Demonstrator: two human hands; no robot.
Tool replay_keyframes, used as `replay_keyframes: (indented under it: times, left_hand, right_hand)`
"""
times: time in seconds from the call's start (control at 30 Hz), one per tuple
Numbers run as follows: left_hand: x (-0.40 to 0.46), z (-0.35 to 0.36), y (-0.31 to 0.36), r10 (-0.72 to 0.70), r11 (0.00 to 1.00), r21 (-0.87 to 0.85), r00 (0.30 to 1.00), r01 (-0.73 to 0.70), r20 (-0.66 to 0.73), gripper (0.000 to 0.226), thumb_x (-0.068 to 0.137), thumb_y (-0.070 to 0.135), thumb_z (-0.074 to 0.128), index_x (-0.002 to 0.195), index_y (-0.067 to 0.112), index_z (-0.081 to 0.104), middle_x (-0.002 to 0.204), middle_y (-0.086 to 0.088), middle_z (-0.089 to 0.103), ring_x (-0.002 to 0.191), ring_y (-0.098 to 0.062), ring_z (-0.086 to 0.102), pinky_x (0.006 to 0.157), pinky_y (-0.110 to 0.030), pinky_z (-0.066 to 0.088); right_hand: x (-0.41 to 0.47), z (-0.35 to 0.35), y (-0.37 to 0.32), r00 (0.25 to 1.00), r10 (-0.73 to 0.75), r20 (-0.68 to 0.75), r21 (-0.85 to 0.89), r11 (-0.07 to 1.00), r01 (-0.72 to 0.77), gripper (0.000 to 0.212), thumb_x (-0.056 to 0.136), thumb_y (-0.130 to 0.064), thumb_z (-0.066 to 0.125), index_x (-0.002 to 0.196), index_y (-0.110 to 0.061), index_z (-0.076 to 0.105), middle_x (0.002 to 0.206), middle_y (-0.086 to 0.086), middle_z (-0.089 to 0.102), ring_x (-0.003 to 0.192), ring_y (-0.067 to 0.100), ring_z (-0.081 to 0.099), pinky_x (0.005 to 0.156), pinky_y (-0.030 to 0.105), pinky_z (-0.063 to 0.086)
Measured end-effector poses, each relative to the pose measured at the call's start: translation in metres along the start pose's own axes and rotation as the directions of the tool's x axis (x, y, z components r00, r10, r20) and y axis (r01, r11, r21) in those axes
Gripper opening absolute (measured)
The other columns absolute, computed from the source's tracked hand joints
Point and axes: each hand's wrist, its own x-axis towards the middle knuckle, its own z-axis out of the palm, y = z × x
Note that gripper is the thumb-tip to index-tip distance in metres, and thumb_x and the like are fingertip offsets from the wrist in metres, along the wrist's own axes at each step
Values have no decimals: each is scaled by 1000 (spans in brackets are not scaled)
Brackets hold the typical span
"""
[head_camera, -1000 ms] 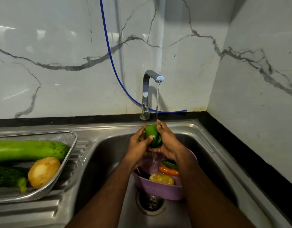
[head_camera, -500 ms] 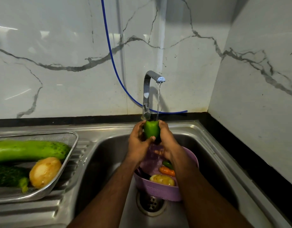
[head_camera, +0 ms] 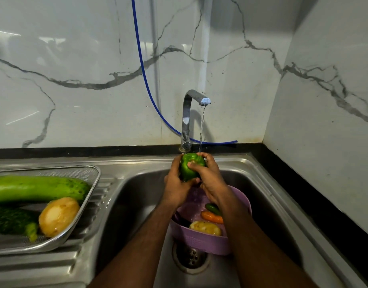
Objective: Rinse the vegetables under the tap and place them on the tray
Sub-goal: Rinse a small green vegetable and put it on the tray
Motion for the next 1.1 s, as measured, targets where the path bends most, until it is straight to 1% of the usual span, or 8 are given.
replay_keyframes:
  times: [0.27,0.43,0.57,0.7,0.83,0.9,1.0,1.1]
  left_hand:
    - [2,5,-2,64,995,77,997,-66,32,87,75,8,82,146,34,40,140,2,56,126,-16,56,101,-44,53]
    - [3,0,-5,2,1000,3,1000,-2,5,90,70,4,85,144,35,44,136,4,58,124,-16,57,99,-43,54]
    - [2,0,-2,-16,998,-61,1000,16,-11,86,71,1,84,143,30,47,130,5,60,119,-15,59,97,-41,56]
    - [2,3,-2,3,1000,-8,1000,-3,22,85,74,1,81,144,33,44,137,2,57,125,-17,56,97,-38,56]
    - [2,7,1,54,997,59,998,-56,31,88,77,-3,78,149,28,40,140,5,52,123,-11,53,90,-12,51]
    - [3,9,1,25,1000,-2,1000,-25,-15,86,74,-1,81,144,33,45,137,4,58,121,-12,57,97,-24,52]
    - [2,10,7,-132,976,-187,986,111,-104,60,73,10,86,117,36,54,113,-1,69,101,-17,69,88,-36,58]
    - [1,11,13,-200,954,-242,977,177,-73,33,84,22,78,114,17,65,106,-9,75,93,-20,73,87,-42,60]
  right_hand:
    - [6,2,-2,975,-110,-193,-172,982,77,12,104,-31,58,111,-28,66,112,0,66,109,22,64,93,42,58]
    - [2,-1,-8,992,118,33,179,976,-122,22,105,-11,49,116,-20,65,121,14,66,112,31,65,92,46,59]
    - [3,-8,-6,985,132,112,198,968,-152,30,101,-5,56,127,-16,64,131,17,63,121,35,61,101,52,55]
    - [2,-5,-2,997,81,5,111,990,-81,21,97,-16,68,116,-24,68,123,8,66,114,29,65,95,50,59]
    - [9,5,5,972,-4,-236,-63,998,-12,20,103,-36,58,118,-27,67,119,6,67,107,23,65,95,48,59]
    - [10,10,4,958,30,-286,7,1000,-30,30,104,-42,54,126,-25,65,122,9,66,109,27,66,94,50,59]
    - [13,9,-1,963,131,-237,359,933,-39,34,106,-40,51,131,-20,59,124,14,62,109,35,66,82,52,62]
    - [15,2,-1,963,105,-249,340,940,-15,29,105,-40,54,122,-18,60,123,12,64,109,30,65,84,50,60]
